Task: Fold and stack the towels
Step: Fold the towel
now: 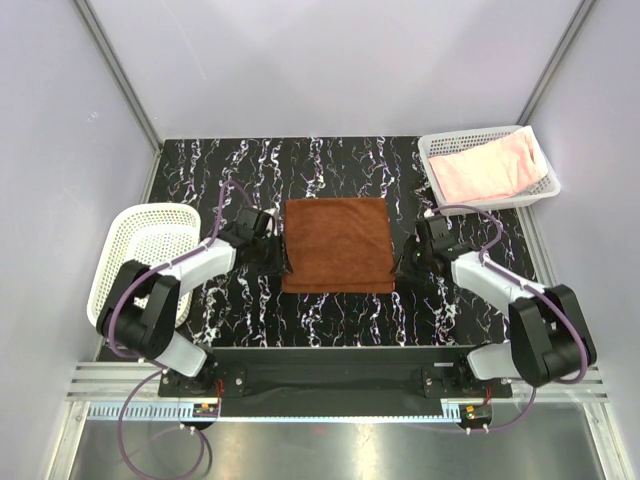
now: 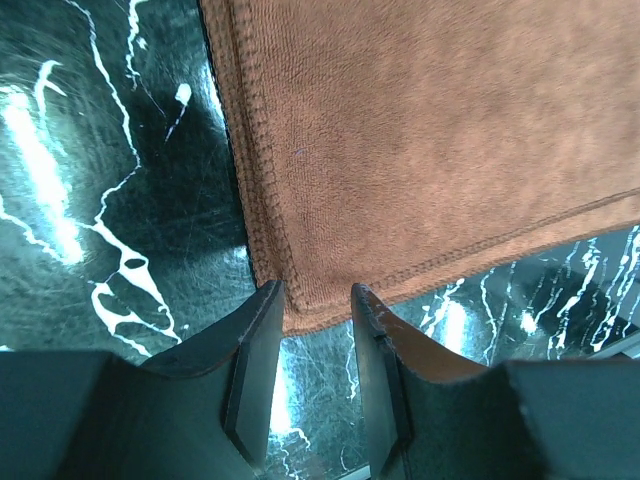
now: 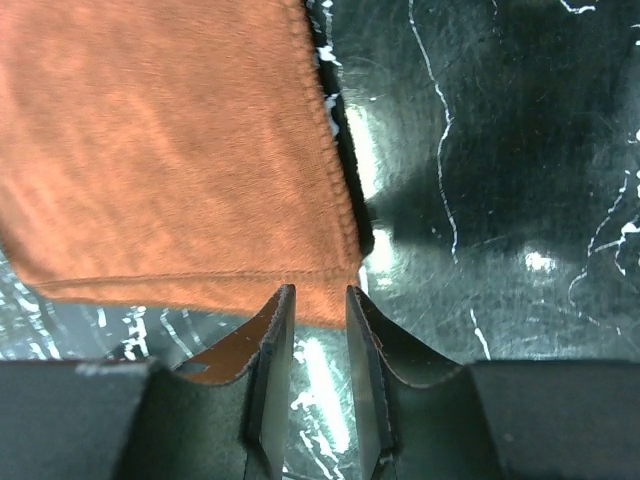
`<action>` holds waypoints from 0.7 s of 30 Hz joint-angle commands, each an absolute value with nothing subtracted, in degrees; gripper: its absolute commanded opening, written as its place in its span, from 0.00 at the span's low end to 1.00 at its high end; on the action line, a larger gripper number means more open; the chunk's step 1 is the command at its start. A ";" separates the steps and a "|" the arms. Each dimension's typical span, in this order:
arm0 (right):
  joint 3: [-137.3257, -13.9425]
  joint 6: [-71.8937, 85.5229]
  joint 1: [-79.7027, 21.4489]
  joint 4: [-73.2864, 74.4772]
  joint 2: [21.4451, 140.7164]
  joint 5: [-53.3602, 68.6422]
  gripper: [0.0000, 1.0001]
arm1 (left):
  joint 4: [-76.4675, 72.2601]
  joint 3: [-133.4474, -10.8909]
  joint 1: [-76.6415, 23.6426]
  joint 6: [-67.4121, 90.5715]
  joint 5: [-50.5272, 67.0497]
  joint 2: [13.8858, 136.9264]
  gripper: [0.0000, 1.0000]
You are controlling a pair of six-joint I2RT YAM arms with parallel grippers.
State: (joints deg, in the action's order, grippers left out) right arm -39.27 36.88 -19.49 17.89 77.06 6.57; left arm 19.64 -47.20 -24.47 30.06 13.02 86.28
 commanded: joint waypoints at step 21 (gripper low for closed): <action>-40.87 35.16 -19.60 14.77 85.17 2.81 0.35 | 14.24 -44.47 -24.70 30.94 15.64 87.89 0.35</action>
